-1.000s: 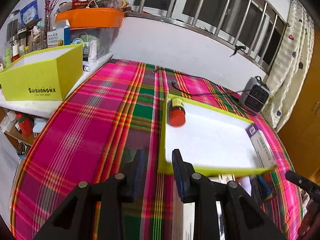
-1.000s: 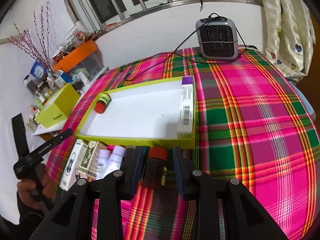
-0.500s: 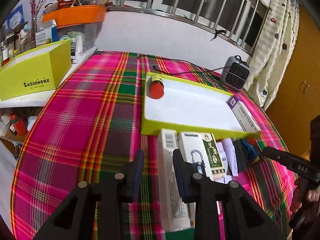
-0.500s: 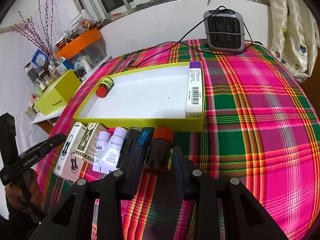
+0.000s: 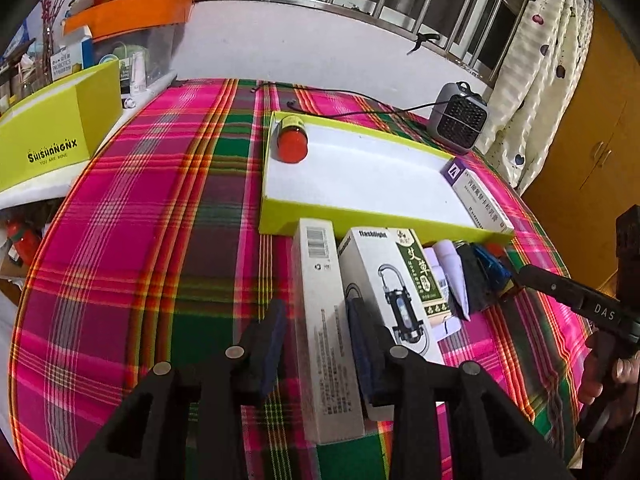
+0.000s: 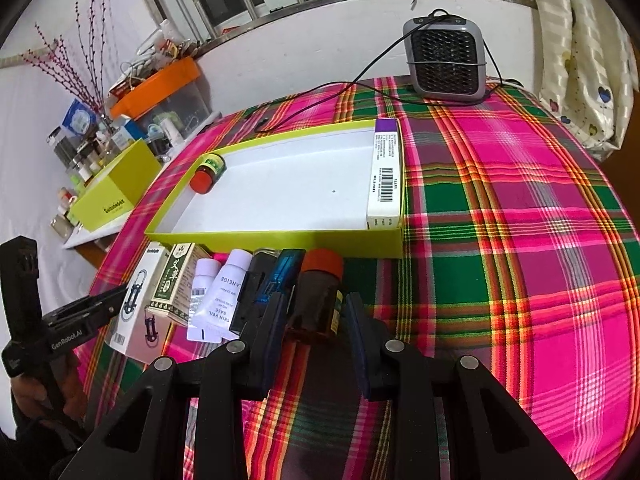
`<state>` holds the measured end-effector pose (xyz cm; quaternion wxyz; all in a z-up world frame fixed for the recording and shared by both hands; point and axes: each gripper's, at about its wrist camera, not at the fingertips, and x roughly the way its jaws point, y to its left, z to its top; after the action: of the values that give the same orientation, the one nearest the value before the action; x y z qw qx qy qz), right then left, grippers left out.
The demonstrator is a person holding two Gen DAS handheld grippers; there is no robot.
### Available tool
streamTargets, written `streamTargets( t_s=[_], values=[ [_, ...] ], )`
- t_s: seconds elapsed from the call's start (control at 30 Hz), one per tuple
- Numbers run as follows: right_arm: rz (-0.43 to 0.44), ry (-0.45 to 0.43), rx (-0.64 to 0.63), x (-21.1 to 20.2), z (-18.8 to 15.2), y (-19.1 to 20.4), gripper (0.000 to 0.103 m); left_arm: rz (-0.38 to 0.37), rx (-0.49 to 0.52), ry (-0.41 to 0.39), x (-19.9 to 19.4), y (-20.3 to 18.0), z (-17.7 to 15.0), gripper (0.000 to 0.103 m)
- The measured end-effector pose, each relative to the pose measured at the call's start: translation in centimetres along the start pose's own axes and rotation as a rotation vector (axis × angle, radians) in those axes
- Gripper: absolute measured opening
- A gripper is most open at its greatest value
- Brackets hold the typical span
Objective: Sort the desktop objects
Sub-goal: 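Grasp the long white barcode box with the left tool while the right tool returns to the bottles, then grasp the second orange-capped brown bottle with the right tool while the left tool holds the white box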
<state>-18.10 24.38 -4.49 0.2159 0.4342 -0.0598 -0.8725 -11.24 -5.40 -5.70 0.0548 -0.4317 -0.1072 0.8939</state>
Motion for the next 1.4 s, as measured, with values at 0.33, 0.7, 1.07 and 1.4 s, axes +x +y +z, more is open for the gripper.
streamTargets(
  t_s=[0.33,0.7,1.07,1.4],
  values=[
    [-0.018,-0.005,-0.01,0.0,-0.1,0.1,0.032,0.032,0.018,0.0,0.1,0.1,-0.3,0.023],
    [-0.038,-0.007,0.016,0.3,0.2,-0.5,0.032,0.059,0.002,-0.013,0.0,0.8,-0.2,0.023],
    [-0.036,0.029,-0.009,1.9,0.3,0.5,0.032,0.059,0.0,0.008,0.7,0.9,-0.3,0.023],
    [-0.049,0.026,-0.04,2.6,0.9,0.8,0.034,0.063,0.003,0.009,0.7,0.8,-0.2,0.023]
  ],
)
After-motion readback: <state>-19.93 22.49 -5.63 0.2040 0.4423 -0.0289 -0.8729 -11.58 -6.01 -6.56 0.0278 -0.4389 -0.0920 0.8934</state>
